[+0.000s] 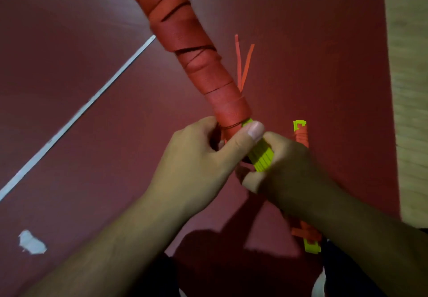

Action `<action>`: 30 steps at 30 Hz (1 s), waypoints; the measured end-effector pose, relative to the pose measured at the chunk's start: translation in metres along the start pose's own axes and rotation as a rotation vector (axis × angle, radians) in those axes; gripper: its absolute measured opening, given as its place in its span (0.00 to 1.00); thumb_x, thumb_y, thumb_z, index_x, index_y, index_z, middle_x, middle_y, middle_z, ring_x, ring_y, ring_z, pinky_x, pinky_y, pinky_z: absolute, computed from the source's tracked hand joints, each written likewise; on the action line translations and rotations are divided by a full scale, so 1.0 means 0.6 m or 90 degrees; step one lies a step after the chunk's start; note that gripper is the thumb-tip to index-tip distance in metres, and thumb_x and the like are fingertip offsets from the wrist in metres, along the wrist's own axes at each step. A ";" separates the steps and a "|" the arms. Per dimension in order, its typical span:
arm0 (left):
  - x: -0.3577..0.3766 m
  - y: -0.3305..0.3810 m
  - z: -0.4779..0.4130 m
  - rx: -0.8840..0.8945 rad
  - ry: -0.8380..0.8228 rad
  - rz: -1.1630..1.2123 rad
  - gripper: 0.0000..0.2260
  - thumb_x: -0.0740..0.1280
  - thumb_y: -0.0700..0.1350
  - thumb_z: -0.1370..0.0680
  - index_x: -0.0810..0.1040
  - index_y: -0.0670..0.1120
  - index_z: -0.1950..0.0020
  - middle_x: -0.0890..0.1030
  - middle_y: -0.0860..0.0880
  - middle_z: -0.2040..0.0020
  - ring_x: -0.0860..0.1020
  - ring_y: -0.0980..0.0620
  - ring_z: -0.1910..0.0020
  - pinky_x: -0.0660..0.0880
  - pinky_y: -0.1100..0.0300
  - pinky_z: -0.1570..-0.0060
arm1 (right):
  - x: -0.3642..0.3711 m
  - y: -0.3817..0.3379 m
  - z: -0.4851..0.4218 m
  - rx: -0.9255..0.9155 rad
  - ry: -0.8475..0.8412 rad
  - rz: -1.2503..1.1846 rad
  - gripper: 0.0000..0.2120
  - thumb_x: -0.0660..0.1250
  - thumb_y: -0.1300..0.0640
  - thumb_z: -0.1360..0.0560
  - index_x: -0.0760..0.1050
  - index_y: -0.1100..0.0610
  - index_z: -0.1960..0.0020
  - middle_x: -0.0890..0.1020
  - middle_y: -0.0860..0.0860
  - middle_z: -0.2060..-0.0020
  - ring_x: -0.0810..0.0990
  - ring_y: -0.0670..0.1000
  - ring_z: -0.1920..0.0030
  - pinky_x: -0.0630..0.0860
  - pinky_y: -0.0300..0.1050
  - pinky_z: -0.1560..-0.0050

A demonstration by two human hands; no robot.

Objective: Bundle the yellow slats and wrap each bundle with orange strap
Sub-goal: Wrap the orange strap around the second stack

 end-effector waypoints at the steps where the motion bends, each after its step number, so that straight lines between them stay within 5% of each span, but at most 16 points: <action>1: -0.002 0.000 -0.001 -0.005 0.035 -0.016 0.30 0.58 0.73 0.30 0.79 0.46 0.59 0.80 0.49 0.67 0.77 0.53 0.69 0.74 0.50 0.66 | -0.001 -0.004 0.002 -0.015 0.010 0.020 0.18 0.75 0.45 0.39 0.74 0.49 0.54 0.82 0.47 0.64 0.80 0.49 0.63 0.77 0.49 0.60; 6: -0.019 -0.019 -0.005 0.041 0.048 -0.006 0.26 0.59 0.67 0.25 0.80 0.45 0.59 0.82 0.46 0.64 0.80 0.49 0.64 0.73 0.47 0.62 | -0.015 -0.009 -0.010 -0.064 -0.219 -0.036 0.21 0.80 0.47 0.37 0.73 0.48 0.50 0.77 0.43 0.69 0.75 0.42 0.70 0.71 0.38 0.68; 10: -0.018 -0.020 -0.001 0.060 0.001 0.074 0.24 0.63 0.64 0.22 0.80 0.43 0.58 0.82 0.41 0.64 0.81 0.46 0.65 0.76 0.50 0.67 | -0.009 -0.011 -0.006 0.010 -0.369 -0.229 0.16 0.79 0.56 0.34 0.77 0.53 0.51 0.80 0.51 0.68 0.82 0.52 0.66 0.78 0.51 0.65; 14: -0.016 -0.018 -0.006 -0.013 -0.029 0.193 0.15 0.64 0.58 0.26 0.78 0.47 0.56 0.80 0.44 0.65 0.74 0.60 0.72 0.70 0.68 0.75 | -0.011 -0.017 -0.007 -0.043 -0.233 -0.196 0.09 0.77 0.59 0.32 0.76 0.56 0.59 0.78 0.49 0.73 0.78 0.48 0.73 0.73 0.41 0.72; 16: -0.013 -0.018 -0.010 -0.021 -0.055 0.193 0.15 0.64 0.57 0.27 0.76 0.46 0.54 0.77 0.49 0.67 0.73 0.59 0.72 0.69 0.63 0.77 | -0.011 -0.015 -0.007 -0.038 -0.184 -0.187 0.10 0.77 0.57 0.33 0.77 0.55 0.59 0.79 0.53 0.72 0.80 0.51 0.73 0.74 0.43 0.73; 18: -0.010 -0.029 -0.014 -0.015 -0.092 0.223 0.16 0.65 0.54 0.24 0.75 0.40 0.51 0.75 0.43 0.66 0.73 0.51 0.72 0.74 0.57 0.75 | -0.010 -0.008 -0.007 -0.039 -0.155 -0.150 0.11 0.78 0.54 0.34 0.76 0.53 0.60 0.80 0.53 0.71 0.81 0.53 0.71 0.74 0.46 0.71; 20: -0.011 -0.043 -0.017 -0.002 -0.151 0.241 0.15 0.67 0.49 0.21 0.77 0.38 0.45 0.79 0.38 0.59 0.79 0.38 0.64 0.83 0.46 0.63 | -0.014 -0.002 -0.010 -0.049 -0.139 -0.112 0.14 0.78 0.47 0.37 0.75 0.51 0.62 0.78 0.47 0.73 0.78 0.49 0.72 0.71 0.42 0.71; 22: -0.014 -0.049 -0.018 0.004 -0.206 0.225 0.12 0.68 0.41 0.21 0.78 0.41 0.38 0.83 0.39 0.47 0.81 0.35 0.48 0.81 0.41 0.49 | -0.019 -0.001 -0.011 -0.060 -0.132 -0.087 0.14 0.74 0.44 0.39 0.74 0.51 0.63 0.77 0.45 0.74 0.75 0.45 0.74 0.68 0.37 0.73; 26: -0.021 -0.044 -0.025 0.055 -0.204 0.144 0.23 0.60 0.24 0.24 0.80 0.46 0.40 0.85 0.52 0.44 0.81 0.54 0.42 0.77 0.61 0.44 | -0.022 0.000 -0.013 -0.069 -0.120 -0.059 0.15 0.78 0.46 0.36 0.75 0.53 0.63 0.79 0.50 0.71 0.77 0.50 0.70 0.68 0.39 0.72; 30: -0.022 -0.042 -0.025 0.057 -0.140 0.054 0.29 0.55 0.22 0.33 0.84 0.47 0.45 0.85 0.56 0.48 0.81 0.61 0.46 0.74 0.71 0.49 | -0.024 0.001 -0.011 -0.068 -0.097 -0.024 0.15 0.79 0.48 0.35 0.73 0.51 0.65 0.78 0.43 0.72 0.75 0.45 0.72 0.66 0.35 0.73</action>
Point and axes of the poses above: each hand's wrist, its own z-axis away from the middle knuckle, its own x-axis out of the palm, y = z × x, the point moved 5 cm from there along -z, towards the middle knuckle
